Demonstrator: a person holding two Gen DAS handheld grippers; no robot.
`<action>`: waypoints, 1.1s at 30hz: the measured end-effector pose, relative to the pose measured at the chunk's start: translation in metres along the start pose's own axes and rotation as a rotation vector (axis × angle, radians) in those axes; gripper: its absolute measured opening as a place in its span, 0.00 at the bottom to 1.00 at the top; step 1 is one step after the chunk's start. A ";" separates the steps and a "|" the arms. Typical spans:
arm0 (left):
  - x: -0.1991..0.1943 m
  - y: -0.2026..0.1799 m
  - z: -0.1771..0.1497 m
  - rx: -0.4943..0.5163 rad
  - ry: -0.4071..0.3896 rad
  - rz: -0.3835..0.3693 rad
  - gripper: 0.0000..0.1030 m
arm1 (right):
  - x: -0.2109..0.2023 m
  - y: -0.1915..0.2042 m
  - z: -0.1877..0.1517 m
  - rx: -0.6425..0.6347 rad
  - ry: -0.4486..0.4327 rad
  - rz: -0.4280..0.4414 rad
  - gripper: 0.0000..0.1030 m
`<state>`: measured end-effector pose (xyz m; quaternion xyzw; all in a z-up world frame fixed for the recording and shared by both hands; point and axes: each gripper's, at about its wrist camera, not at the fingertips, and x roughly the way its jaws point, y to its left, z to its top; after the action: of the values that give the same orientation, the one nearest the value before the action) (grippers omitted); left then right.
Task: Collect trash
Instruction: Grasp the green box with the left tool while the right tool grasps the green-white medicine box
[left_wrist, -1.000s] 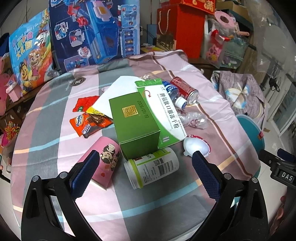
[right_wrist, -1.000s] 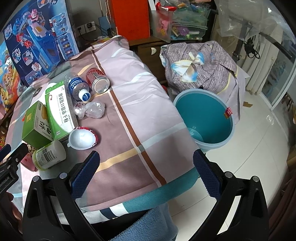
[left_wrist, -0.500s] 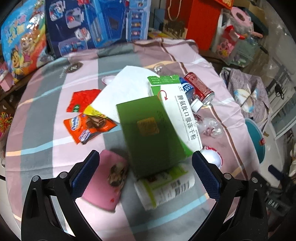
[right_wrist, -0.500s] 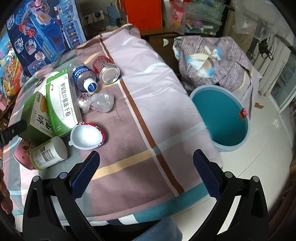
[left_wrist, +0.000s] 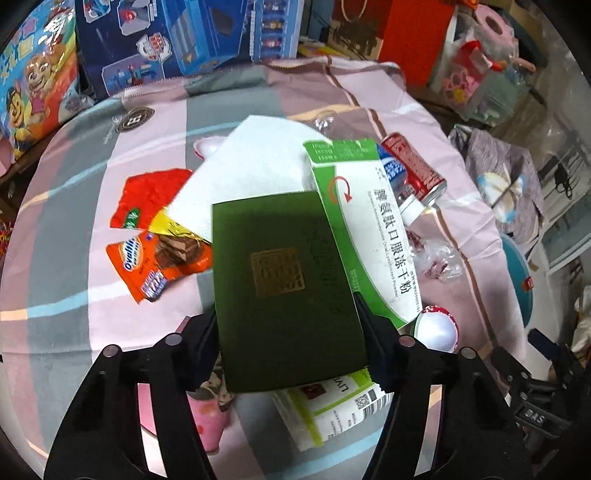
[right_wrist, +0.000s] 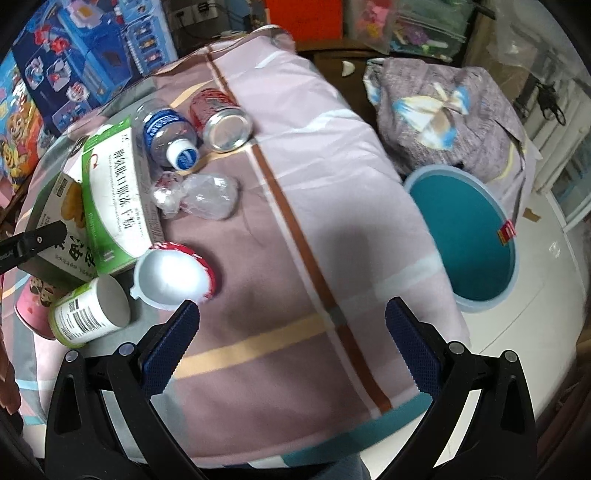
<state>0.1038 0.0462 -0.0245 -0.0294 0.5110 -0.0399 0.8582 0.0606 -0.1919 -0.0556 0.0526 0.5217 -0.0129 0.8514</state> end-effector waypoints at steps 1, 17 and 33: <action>-0.003 0.003 0.001 -0.002 -0.010 -0.007 0.61 | 0.001 0.007 0.004 -0.017 0.001 0.006 0.94; -0.008 0.073 -0.013 -0.052 -0.049 -0.158 0.63 | 0.046 0.146 0.073 -0.272 0.032 0.159 0.94; -0.025 0.072 -0.018 -0.045 -0.119 -0.127 0.59 | 0.026 0.144 0.089 -0.231 0.011 0.276 0.67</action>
<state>0.0787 0.1203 -0.0176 -0.0834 0.4569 -0.0808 0.8819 0.1629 -0.0570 -0.0279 0.0253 0.5121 0.1644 0.8427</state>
